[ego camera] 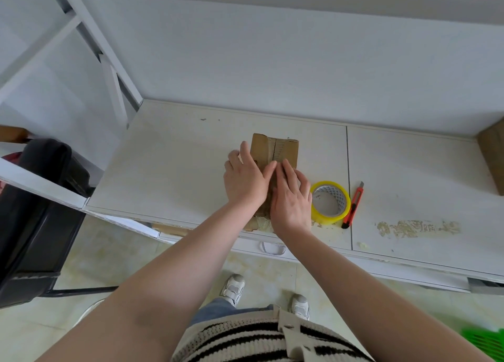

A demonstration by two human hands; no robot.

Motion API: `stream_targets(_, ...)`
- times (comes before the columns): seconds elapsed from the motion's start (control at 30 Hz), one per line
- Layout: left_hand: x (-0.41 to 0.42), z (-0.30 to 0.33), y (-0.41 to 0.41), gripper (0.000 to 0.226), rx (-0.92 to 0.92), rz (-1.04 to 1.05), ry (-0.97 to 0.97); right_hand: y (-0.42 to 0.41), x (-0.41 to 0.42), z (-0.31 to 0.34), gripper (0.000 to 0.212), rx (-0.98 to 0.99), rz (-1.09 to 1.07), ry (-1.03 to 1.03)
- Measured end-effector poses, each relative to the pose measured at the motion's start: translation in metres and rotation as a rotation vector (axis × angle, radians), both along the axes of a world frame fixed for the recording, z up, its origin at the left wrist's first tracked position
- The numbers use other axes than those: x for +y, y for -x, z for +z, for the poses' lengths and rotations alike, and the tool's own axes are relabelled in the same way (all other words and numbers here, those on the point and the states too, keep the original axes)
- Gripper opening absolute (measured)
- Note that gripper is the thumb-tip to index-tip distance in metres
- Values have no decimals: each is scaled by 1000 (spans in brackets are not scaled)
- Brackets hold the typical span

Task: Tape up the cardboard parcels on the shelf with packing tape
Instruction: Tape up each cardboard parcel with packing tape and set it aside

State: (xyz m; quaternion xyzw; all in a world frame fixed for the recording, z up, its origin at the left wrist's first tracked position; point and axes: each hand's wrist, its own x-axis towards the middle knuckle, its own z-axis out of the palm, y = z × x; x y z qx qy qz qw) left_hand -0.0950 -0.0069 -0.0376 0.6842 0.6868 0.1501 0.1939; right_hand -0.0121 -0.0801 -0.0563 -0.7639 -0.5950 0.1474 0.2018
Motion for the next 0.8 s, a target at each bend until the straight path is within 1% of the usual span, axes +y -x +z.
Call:
stream_targets(0.03,0,-1,-4,70,-47,12,104,0,0,1,53,-5,-1,10)
stream_targets(0.07,1,-2,-6,61,-93,19,168,0,1,1,52,-11,-3,17)
stream_targets(0.13,1,-2,-7,43,-130,35,169,0,1,1,53,-20,1,30)
stream_targets(0.17,0,0,-6,39,-129,42,161,1,2,0,53,-21,2,28)
stream_targets(0.33,2,-3,-6,39,-95,51,146,1,2,-4,54,-27,2,2)
stream_targets(0.43,3,-4,-7,34,-92,42,135,1,4,-3,54,-34,23,8)
stream_targets(0.47,2,-5,-6,35,-94,40,131,0,5,-3,54,9,41,-20)
stream_targets(0.53,2,-4,-5,41,-98,28,131,-8,3,-4,52,215,36,-160)
stream_targets(0.57,2,-5,-5,47,-103,26,132,-16,0,-6,49,335,-25,-236)
stream_targets(0.6,3,-5,-4,53,-111,26,134,-26,-3,-9,45,416,-130,-289)
stream_targets(0.63,4,-5,-4,58,-121,26,136,-38,-7,-13,41,438,-251,-295)
stream_targets(0.67,4,-4,-4,62,-129,28,143,-53,-9,-17,36,393,-347,-229)
stream_targets(0.7,4,-4,-4,64,-140,30,151,-67,-12,-22,29,303,-383,-95)
stream_targets(0.73,4,-4,-3,67,-151,30,157,-79,-15,-28,25,195,-366,73)
stream_targets(0.77,4,-4,-2,71,-158,25,161,-88,-17,-32,25,83,-315,222)
stream_targets(0.8,3,-3,-2,74,-161,17,166,-94,-18,-35,27,-23,-248,316)
